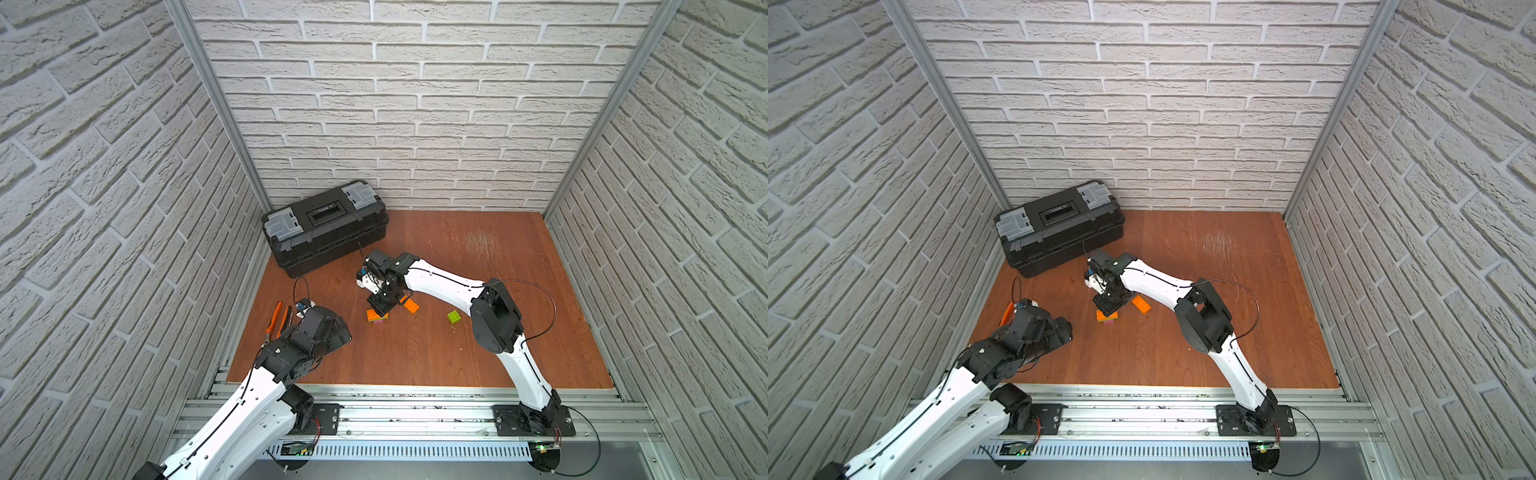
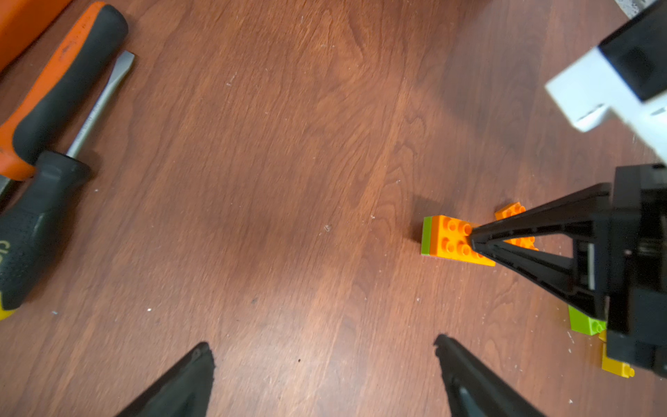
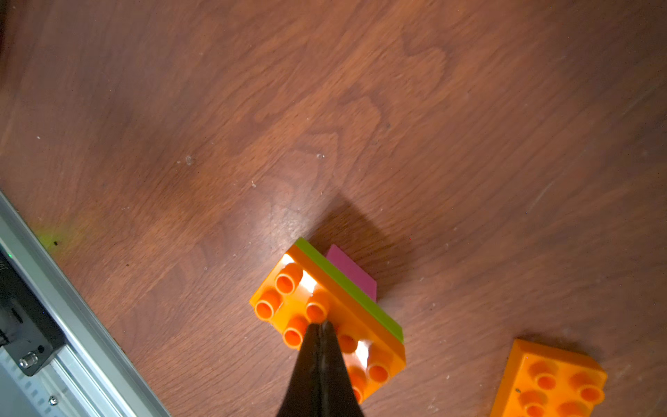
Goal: Assemble a carrot with lego
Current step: Assemble the lego brick with the lego brick.
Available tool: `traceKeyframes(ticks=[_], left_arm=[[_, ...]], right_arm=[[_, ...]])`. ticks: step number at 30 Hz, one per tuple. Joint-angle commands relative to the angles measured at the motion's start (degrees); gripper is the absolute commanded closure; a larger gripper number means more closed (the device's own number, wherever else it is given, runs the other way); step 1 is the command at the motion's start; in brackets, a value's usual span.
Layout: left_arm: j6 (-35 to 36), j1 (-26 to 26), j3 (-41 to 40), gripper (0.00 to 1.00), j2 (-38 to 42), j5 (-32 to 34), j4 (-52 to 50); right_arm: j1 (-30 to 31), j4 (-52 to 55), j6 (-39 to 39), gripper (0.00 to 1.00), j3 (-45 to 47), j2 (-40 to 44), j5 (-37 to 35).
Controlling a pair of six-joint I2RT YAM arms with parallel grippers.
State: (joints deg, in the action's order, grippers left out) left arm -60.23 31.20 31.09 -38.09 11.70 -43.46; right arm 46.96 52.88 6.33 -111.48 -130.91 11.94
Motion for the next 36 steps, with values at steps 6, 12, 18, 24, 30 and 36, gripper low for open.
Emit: traceKeyframes(ticks=[6, 12, 18, 24, 30, 36], left_arm=[[0.41, 0.26, 0.09, 0.02, 0.54, 1.04, 0.64], [0.81, 0.25, 0.72, 0.02, -0.10, 1.41, 0.94], [1.08, 0.26, 1.32, 0.02, -0.72, 1.39, 1.19], [1.43, 0.22, 2.04, 0.02, -1.11, 1.44, 1.25], [1.43, 0.24, 2.22, 0.02, -1.22, 1.35, 1.29], [1.93, 0.20, 2.81, 0.02, -2.78, 0.89, 2.54]], right_arm=[[0.50, 2.34, 3.19, 0.89, 4.84, -5.42, -2.96], [0.42, 4.18, 3.76, 0.79, 1.09, -1.78, -1.91], [0.19, 6.75, 4.44, 0.76, -2.06, 1.35, -2.05], [-0.41, 6.89, 5.88, 0.74, -2.32, 5.83, -1.17], [-2.13, 7.05, 7.59, 0.57, -3.77, 9.39, 0.40], [-4.78, 8.26, 7.29, 0.42, -3.54, 15.36, -3.00]])
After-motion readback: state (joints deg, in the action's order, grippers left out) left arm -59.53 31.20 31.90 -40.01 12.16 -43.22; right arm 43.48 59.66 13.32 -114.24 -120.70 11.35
